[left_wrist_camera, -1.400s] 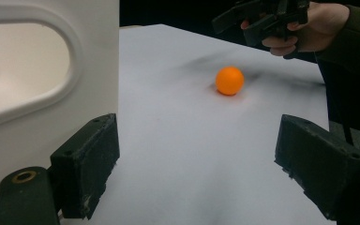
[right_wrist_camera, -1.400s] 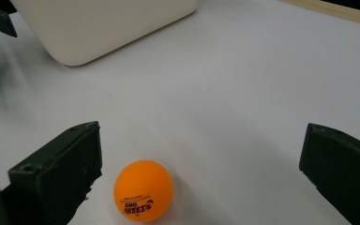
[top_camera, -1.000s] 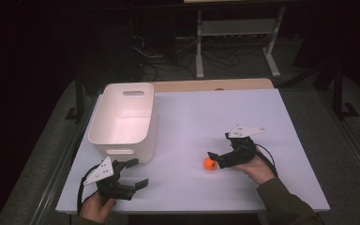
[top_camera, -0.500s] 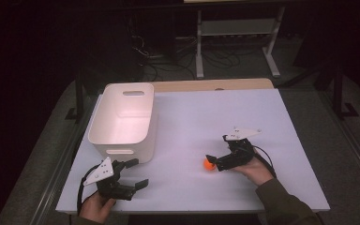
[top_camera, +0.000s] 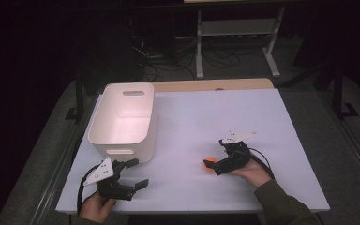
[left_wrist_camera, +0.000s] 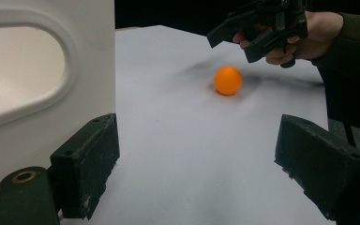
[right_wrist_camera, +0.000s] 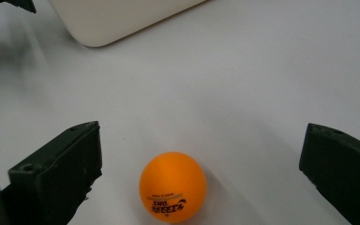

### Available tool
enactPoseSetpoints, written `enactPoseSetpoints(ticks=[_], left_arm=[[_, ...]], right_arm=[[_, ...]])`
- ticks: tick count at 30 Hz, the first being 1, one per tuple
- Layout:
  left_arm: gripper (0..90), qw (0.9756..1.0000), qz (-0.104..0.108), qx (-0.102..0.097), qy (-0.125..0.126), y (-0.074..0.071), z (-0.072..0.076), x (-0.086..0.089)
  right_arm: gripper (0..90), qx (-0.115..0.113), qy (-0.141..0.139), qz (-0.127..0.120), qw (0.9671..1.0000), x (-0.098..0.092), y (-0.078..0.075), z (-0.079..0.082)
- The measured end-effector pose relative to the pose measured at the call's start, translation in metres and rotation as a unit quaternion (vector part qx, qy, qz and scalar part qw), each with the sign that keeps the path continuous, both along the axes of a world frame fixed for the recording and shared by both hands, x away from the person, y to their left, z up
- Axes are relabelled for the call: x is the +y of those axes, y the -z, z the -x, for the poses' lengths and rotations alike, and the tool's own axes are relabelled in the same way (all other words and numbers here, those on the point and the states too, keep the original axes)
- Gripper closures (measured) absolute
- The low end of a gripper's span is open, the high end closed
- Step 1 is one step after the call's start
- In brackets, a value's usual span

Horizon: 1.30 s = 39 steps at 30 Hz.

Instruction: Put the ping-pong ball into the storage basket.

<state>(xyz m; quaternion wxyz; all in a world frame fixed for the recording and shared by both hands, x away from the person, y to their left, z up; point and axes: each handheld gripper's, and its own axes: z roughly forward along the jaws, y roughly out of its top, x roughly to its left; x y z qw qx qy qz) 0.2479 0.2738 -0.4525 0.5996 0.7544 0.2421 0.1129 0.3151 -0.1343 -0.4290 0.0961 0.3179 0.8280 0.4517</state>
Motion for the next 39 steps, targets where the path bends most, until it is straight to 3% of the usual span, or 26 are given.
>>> enactPoseSetpoints(ticks=[5,11,39], left_arm=[[13.9,1.0,0.001,0.0,0.0,0.0,0.0,0.0],[13.9,1.0,0.001,0.001,0.0,0.0,0.0,0.0],[13.9,1.0,0.002,0.001,0.0,0.0,0.0,0.0]], right_arm=[[0.0,-0.006,-0.004,0.006,1.0,0.003,0.003,0.002],[0.0,0.003,-0.009,0.01,0.9999,0.006,0.007,0.003],[0.0,0.007,-0.025,0.045,0.9986,0.016,0.02,0.007]])
